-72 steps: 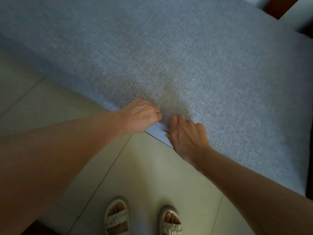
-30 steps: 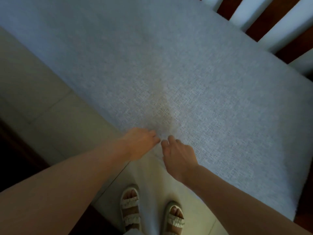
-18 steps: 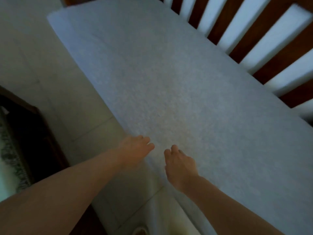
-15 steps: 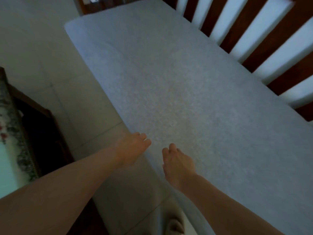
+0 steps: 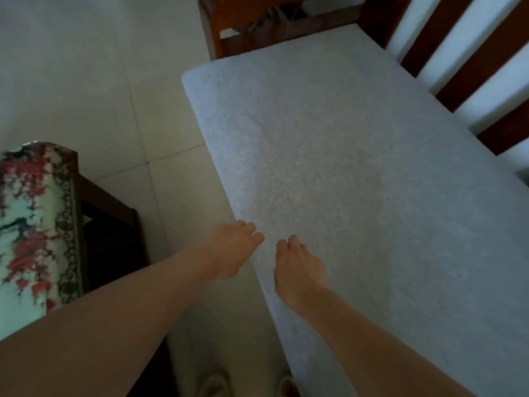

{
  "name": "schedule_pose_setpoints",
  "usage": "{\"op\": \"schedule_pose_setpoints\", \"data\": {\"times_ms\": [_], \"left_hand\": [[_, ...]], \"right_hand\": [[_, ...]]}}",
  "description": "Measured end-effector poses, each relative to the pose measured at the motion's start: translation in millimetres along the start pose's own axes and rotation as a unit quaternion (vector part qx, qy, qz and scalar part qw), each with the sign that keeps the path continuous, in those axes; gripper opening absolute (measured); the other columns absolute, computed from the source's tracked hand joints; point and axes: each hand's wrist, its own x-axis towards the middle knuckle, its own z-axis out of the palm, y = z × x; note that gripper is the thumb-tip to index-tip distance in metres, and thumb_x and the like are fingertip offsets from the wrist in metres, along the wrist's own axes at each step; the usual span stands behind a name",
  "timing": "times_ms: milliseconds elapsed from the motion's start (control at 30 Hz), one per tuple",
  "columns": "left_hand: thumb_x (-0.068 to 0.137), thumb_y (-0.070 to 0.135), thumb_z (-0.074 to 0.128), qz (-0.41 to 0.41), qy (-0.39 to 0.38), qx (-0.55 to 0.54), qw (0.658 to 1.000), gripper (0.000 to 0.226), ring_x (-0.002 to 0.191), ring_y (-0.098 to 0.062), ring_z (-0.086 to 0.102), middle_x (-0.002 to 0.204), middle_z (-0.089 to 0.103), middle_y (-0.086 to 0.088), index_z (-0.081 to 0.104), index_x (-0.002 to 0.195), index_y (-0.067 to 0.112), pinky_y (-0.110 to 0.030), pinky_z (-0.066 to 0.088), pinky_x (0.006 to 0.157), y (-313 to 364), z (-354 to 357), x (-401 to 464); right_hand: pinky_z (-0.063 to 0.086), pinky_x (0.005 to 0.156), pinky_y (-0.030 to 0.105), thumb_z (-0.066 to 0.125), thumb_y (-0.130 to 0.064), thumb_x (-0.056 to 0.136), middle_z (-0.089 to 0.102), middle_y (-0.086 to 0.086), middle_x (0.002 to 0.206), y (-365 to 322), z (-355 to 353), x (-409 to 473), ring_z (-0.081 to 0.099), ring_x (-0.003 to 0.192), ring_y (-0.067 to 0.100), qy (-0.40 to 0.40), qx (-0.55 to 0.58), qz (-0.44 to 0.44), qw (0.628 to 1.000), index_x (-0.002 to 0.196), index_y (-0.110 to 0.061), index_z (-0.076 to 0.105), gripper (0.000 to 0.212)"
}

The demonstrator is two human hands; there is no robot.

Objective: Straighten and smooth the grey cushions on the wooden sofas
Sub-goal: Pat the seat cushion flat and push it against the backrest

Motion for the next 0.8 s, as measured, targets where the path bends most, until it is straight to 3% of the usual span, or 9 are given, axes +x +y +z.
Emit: {"op": "schedule_pose_setpoints", "data": {"times_ms": [267, 500, 567, 633, 667, 733, 800], "left_hand": [[0.088, 0.007, 0.053, -0.001, 0.037, 0.006, 0.999, 0.05, 0.119, -0.025, 0.042, 0.129, 0.039, -0.007, 0.033, 0.133, 0.014, -0.036, 0.04, 0.083, -129, 0, 83], [0.083, 0.007, 0.06, 0.067, 0.023, 0.048, 0.996, 0.067, 0.132, -0.025, 0.029, 0.146, 0.027, -0.007, 0.027, 0.14, 0.017, -0.04, 0.029, 0.101, -230, 15, 156], [0.082, 0.01, 0.062, 0.088, -0.005, 0.06, 0.994, 0.07, 0.136, -0.024, 0.023, 0.149, 0.022, -0.006, 0.026, 0.141, 0.016, -0.043, 0.023, 0.107, -241, 15, 173], [0.086, 0.009, 0.055, 0.105, -0.007, 0.067, 0.992, 0.058, 0.135, -0.025, 0.026, 0.147, 0.025, -0.007, 0.032, 0.139, 0.015, -0.043, 0.023, 0.108, -243, 20, 189], [0.087, 0.008, 0.048, 0.127, 0.026, 0.07, 0.989, 0.047, 0.13, -0.026, 0.034, 0.142, 0.032, -0.01, 0.041, 0.133, 0.014, -0.042, 0.03, 0.103, -243, 23, 197], [0.079, 0.01, 0.032, 0.168, 0.132, 0.064, 0.975, 0.04, 0.098, -0.026, 0.058, 0.112, 0.057, -0.012, 0.063, 0.103, 0.013, -0.036, 0.046, 0.076, -243, 35, 212], [0.072, 0.012, 0.027, 0.207, 0.195, 0.073, 0.956, 0.04, 0.073, -0.024, 0.058, 0.084, 0.062, -0.008, 0.066, 0.078, 0.013, -0.03, 0.043, 0.057, -246, 49, 225]], "right_hand": [[0.045, 0.089, 0.034, 0.051, -0.018, 0.094, 0.038, 0.008, 0.127, -44, -34, 120, 0.046, 0.115, 0.023, -0.001, 0.003, 0.034, 0.999, 0.127, -0.01, 0.037, 0.037], [0.043, 0.09, 0.036, 0.05, -0.027, 0.095, 0.039, 0.009, 0.126, -82, -37, 227, 0.045, 0.115, 0.024, -0.012, 0.011, 0.095, 0.995, 0.129, -0.009, 0.039, 0.04], [0.044, 0.086, 0.034, 0.049, -0.03, 0.096, 0.042, 0.009, 0.125, -88, -31, 244, 0.048, 0.112, 0.023, -0.027, -0.002, 0.11, 0.994, 0.129, -0.008, 0.04, 0.041], [0.045, 0.077, 0.032, 0.049, -0.032, 0.096, 0.049, 0.009, 0.121, -89, -24, 254, 0.053, 0.107, 0.022, -0.045, -0.026, 0.116, 0.992, 0.128, -0.007, 0.044, 0.041], [0.044, 0.071, 0.031, 0.05, -0.031, 0.096, 0.053, 0.009, 0.116, -88, -19, 259, 0.056, 0.103, 0.021, -0.054, -0.04, 0.109, 0.992, 0.125, -0.006, 0.046, 0.039], [0.039, 0.062, 0.028, 0.052, -0.025, 0.096, 0.057, 0.006, 0.107, -85, -12, 268, 0.059, 0.096, 0.02, -0.063, -0.058, 0.079, 0.993, 0.115, -0.007, 0.053, 0.026], [0.033, 0.052, 0.024, 0.05, -0.015, 0.096, 0.058, 0.004, 0.1, -84, -10, 276, 0.061, 0.091, 0.019, -0.059, -0.058, 0.056, 0.995, 0.108, -0.008, 0.056, 0.015]]}}
